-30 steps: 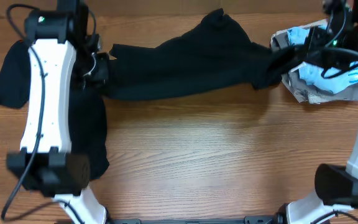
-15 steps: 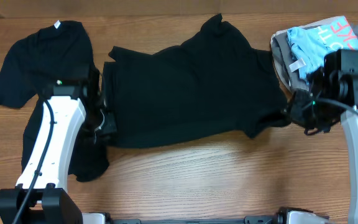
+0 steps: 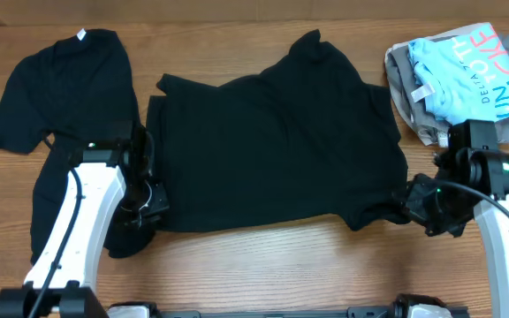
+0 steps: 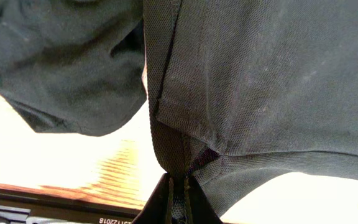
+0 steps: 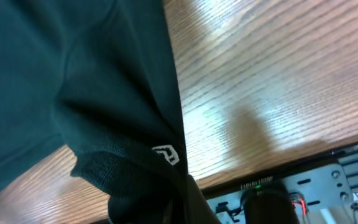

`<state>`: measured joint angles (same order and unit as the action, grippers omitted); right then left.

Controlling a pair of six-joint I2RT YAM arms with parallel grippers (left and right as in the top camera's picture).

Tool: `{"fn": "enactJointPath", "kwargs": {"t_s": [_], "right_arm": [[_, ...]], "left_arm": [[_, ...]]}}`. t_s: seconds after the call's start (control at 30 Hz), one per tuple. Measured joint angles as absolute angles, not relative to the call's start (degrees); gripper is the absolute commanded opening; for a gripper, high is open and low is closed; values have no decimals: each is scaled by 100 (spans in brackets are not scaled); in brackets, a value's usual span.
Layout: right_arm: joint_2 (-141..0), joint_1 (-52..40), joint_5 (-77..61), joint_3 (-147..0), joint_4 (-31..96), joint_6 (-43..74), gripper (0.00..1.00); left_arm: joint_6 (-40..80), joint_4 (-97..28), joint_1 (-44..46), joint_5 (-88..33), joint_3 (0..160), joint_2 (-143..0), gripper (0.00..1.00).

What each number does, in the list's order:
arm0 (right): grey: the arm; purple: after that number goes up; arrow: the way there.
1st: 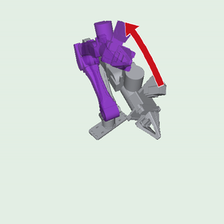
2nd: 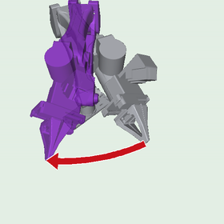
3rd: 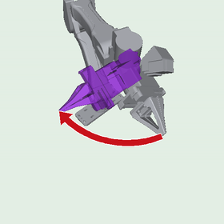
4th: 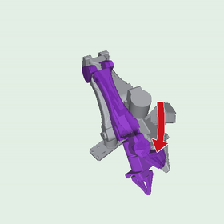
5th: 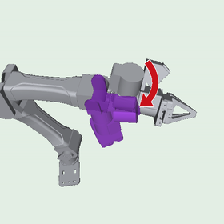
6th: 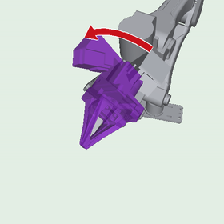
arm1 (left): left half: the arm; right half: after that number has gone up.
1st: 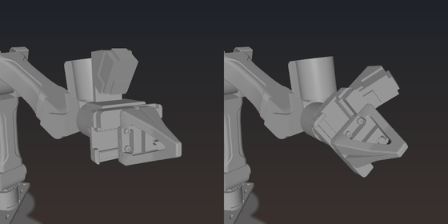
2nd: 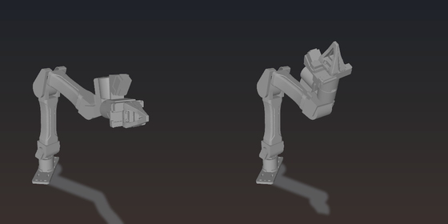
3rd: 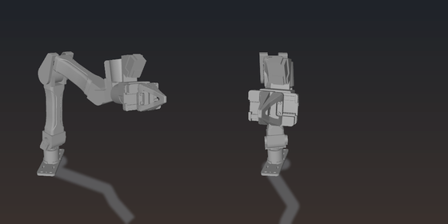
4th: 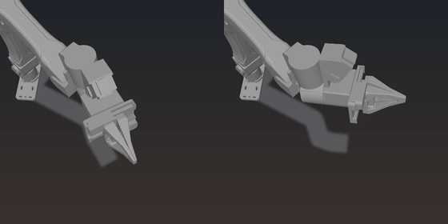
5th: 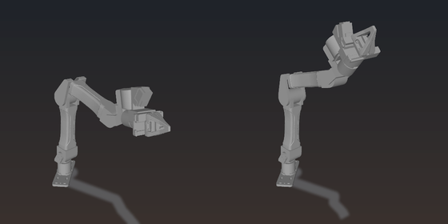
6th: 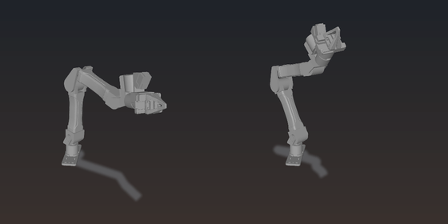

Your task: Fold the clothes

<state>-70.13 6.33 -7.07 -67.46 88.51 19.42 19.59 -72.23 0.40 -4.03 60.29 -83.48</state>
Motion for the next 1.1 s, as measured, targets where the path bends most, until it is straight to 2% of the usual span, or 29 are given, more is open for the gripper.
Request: {"fn": "enactJointPath", "kwargs": {"t_s": [0.33,0.6,1.1], "right_arm": [[-6908,633,-751,-6746,8364,2075,4],[-7323,633,-749,-6746,7769,1907,4],[-8235,633,-886,-6746,6488,1337,4]], "left_arm": [[2110,-7083,40,-231,6023,-7693,4],[2187,-6287,40,-8,5966,-7693,4],[2368,-5411,40,252,5953,-8462,4]]}}
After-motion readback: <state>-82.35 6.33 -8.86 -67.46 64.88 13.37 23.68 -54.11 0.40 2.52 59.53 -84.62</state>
